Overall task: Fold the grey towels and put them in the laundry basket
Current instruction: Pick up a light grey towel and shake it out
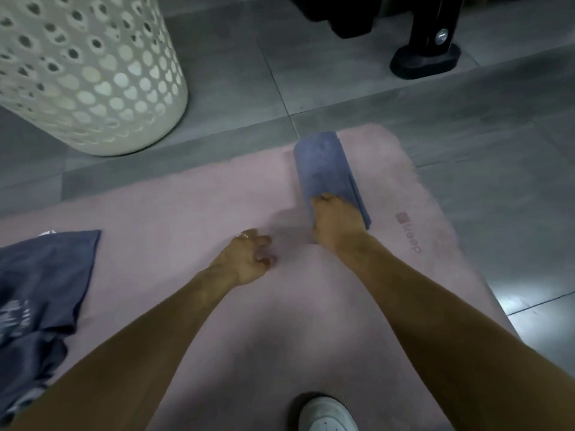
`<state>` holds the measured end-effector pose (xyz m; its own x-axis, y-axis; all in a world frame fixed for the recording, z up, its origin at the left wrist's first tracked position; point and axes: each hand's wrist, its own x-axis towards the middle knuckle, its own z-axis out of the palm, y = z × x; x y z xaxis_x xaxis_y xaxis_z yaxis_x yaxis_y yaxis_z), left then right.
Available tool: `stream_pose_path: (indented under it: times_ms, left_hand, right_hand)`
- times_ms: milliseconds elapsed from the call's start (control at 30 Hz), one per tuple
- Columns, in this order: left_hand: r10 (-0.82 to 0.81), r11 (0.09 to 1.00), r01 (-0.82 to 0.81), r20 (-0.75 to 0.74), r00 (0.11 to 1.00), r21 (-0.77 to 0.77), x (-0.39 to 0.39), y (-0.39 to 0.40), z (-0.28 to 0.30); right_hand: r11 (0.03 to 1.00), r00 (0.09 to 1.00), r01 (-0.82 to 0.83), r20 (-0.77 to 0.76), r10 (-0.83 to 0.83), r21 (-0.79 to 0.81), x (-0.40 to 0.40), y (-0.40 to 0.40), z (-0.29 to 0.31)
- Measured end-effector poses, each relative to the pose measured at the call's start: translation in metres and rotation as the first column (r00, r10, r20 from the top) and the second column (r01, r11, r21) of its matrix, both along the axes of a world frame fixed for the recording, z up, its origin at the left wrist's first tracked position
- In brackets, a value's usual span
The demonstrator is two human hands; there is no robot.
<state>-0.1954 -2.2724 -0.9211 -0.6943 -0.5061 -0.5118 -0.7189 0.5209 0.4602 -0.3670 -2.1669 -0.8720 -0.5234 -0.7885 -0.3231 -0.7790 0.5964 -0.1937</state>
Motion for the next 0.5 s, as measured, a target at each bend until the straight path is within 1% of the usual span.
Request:
stream_pose_path:
  times_ms: [67, 133, 200, 300, 433, 500]
  left_hand:
    - [0.055, 0.992, -0.039, -0.128, 0.990, 0.122, 0.027, 0.002, 0.017]
    - [0.046, 0.993, -0.022, -0.204, 0.978, 0.118, 0.066, 0.005, 0.035]
    - [0.021, 0.998, -0.012, -0.171, 0.985, 0.055, 0.118, 0.003, 0.046]
    - [0.036, 0.999, -0.037, -0.032, 0.999, -0.033, 0.210, 0.000, 0.058]
    - [0.204, 0.971, -0.195, 0.052, 0.978, -0.139, 0.314, -0.008, 0.067]
    - [0.257, 0.952, -0.247, 0.035, 0.966, -0.179, 0.347, -0.010, 0.065]
  right_hand:
    - [0.986, 0.995, 0.001, 0.100, 0.016, -0.167, 0.030, -0.006, 0.005]
    - [0.965, 0.970, -0.042, 0.220, 0.101, -0.259, 0.068, -0.016, 0.004]
    - [0.948, 0.926, -0.084, 0.329, 0.188, -0.306, 0.109, -0.029, 0.003]
    - [0.929, 0.839, -0.155, 0.452, 0.304, -0.337, 0.173, -0.052, 0.004]
    - [0.902, 0.770, -0.220, 0.501, 0.395, -0.372, 0.245, -0.075, 0.006]
    - [0.896, 0.742, -0.262, 0.519, 0.425, -0.359, 0.270, -0.080, 0.004]
